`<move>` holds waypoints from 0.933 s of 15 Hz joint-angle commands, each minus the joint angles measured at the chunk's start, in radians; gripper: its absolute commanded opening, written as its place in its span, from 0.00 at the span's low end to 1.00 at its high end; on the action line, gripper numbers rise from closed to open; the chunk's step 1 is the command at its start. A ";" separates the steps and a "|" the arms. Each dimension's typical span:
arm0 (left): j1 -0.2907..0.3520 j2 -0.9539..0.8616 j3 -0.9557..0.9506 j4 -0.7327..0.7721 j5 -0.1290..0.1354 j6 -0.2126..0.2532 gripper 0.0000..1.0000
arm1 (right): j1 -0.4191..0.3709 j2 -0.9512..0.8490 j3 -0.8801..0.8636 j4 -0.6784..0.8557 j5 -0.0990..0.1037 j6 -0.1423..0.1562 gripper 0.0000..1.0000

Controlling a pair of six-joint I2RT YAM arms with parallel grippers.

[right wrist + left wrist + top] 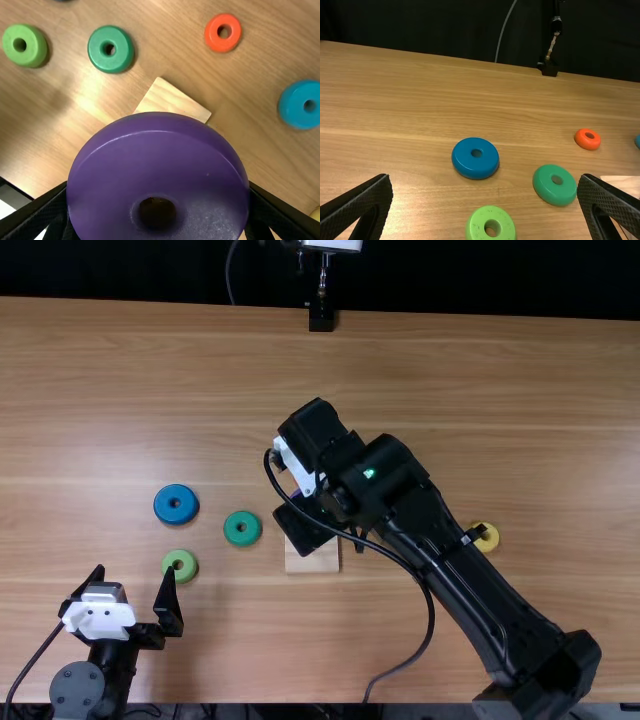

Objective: Build the Hanoi tower: stack the rings onto the peg from bottom to top in this color order: purple, dark blue, light blue, dark green, light green, yellow, orange.

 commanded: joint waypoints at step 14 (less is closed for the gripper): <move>0.009 -0.012 -0.050 -0.015 0.003 0.011 1.00 | 0.001 0.006 0.069 0.094 0.011 0.001 1.00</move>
